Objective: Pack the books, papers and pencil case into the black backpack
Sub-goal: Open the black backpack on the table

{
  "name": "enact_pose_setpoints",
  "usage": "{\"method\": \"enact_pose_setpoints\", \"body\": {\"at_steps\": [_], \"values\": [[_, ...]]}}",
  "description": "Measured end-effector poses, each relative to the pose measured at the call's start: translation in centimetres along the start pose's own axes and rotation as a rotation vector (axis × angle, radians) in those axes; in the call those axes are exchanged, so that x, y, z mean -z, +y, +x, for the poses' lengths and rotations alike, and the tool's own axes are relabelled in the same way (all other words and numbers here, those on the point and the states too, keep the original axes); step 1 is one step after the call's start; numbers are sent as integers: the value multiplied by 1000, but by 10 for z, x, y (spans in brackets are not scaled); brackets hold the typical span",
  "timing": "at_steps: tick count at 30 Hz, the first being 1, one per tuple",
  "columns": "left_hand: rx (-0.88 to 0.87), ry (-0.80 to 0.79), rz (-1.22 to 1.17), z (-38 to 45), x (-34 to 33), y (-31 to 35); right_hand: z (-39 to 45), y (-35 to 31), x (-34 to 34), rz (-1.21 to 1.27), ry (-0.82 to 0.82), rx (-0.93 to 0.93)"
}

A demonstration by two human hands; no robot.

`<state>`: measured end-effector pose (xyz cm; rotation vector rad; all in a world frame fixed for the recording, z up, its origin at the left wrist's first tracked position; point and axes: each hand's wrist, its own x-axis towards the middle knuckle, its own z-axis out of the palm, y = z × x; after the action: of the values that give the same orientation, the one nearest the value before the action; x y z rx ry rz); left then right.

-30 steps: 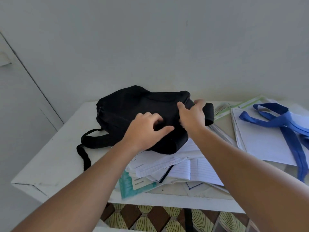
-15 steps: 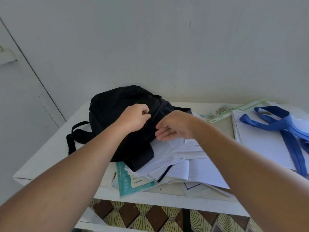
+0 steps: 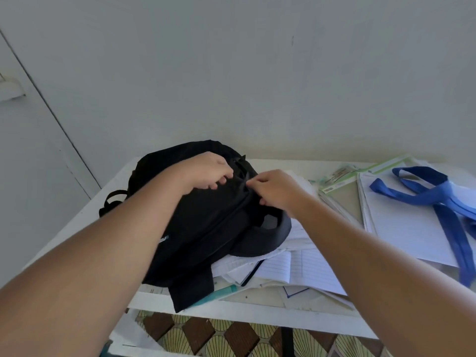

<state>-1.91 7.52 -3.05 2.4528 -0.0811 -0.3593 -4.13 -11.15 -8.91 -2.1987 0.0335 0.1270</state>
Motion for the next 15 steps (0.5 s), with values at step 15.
{"method": "enact_pose_setpoints", "body": {"at_steps": [15], "values": [[-12,-100,579,62,-71,-8,97,5,-6,-231,19,128]]}}
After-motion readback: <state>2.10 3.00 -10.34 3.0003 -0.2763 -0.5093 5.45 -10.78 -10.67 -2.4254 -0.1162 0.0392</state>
